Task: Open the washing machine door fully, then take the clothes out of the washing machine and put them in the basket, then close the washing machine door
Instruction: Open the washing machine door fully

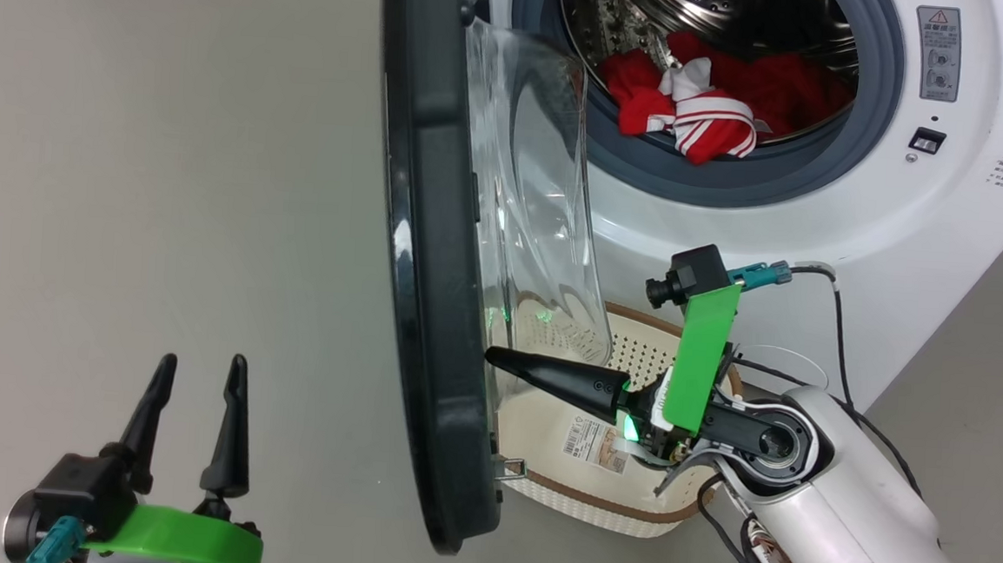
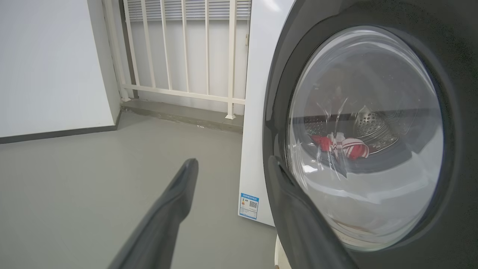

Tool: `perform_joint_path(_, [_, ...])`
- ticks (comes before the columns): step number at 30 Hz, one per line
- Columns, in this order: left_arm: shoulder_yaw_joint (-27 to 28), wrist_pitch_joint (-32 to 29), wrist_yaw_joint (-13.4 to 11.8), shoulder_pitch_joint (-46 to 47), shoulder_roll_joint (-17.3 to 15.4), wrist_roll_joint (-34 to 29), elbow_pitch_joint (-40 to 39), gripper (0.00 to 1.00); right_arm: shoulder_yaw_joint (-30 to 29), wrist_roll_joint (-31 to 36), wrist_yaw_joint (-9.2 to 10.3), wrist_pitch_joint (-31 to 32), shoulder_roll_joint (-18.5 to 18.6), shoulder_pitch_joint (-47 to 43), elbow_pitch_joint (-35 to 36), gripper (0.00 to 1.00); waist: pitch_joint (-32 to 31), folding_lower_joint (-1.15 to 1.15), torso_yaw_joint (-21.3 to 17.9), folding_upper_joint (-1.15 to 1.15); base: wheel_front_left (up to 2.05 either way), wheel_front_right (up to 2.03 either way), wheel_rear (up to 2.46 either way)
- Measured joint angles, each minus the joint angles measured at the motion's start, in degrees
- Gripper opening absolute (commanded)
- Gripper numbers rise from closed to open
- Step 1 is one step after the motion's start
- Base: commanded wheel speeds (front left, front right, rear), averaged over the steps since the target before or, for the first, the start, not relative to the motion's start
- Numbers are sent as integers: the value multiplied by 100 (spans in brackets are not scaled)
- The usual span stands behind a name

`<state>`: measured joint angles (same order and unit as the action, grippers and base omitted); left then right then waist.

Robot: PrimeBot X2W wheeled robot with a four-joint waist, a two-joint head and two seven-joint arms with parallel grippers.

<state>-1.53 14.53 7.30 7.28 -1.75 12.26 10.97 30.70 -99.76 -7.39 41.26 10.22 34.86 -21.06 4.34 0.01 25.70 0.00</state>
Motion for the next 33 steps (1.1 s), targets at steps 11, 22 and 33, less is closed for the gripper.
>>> perform_joint_path(11, [-15, 0, -1, 0, 0, 1, 0, 100, -1, 2, 0, 56, -166, 10, -69, 0, 37, 0, 36, 0, 0, 0, 0])
perform_joint_path(22, [-13, 0, -1, 1, 1, 10, 0, 100, -52, 33, 0, 109, -249, 10, -74, 0, 39, 0, -52, 0, 0, 0, 0])
perform_joint_path(33, [-9, -1, -5, -13, 0, 8, 16, 100, -250, 146, 0, 38, -200, -125, 287, 24, -151, 0, -225, 0, 0, 0, 0])
